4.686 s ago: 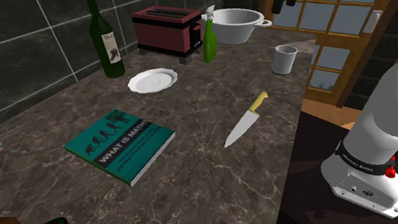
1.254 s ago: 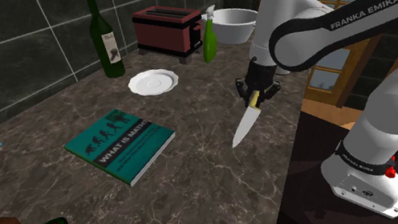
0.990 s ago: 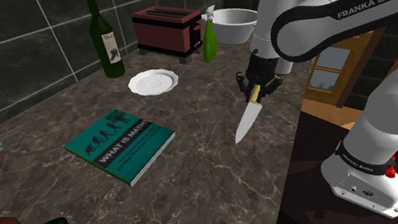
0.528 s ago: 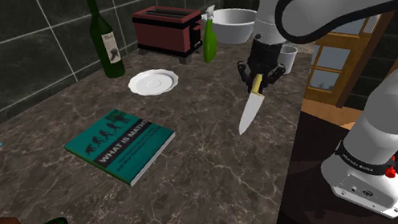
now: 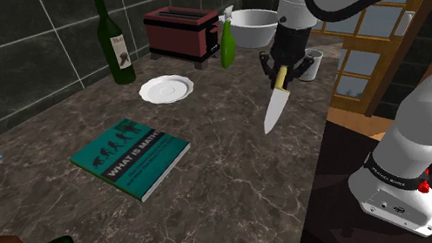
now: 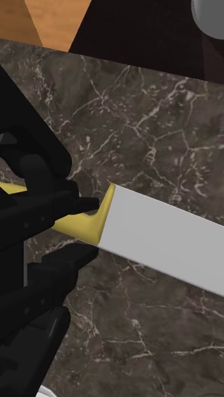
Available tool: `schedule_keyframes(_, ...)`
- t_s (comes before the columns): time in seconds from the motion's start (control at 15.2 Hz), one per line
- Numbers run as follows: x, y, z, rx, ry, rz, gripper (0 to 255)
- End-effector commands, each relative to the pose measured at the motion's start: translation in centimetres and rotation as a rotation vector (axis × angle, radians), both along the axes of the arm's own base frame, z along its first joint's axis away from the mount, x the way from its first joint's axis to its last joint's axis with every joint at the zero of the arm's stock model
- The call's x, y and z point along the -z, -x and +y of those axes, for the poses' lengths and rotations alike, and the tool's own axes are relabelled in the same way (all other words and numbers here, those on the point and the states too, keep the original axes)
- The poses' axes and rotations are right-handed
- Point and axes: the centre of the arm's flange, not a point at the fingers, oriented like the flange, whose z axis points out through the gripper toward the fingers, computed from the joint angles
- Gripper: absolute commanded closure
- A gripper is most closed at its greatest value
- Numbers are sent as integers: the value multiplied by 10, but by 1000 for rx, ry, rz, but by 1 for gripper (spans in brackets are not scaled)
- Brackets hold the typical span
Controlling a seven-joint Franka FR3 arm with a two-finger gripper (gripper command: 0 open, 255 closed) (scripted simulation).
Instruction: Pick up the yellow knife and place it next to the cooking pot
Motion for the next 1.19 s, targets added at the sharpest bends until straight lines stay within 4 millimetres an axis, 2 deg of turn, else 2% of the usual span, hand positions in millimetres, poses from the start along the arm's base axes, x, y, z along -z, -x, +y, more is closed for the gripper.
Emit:
schedule_keyframes(0.0,-11,1,0,0,0,0,255)
schedule_keyframes(0.92,-85,1,0,0,0,0,255)
schedule_keyframes(0.99,-85,1,0,0,0,0,255)
schedule_keyframes(1.12,-85,-3,-26,0,0,0,255)
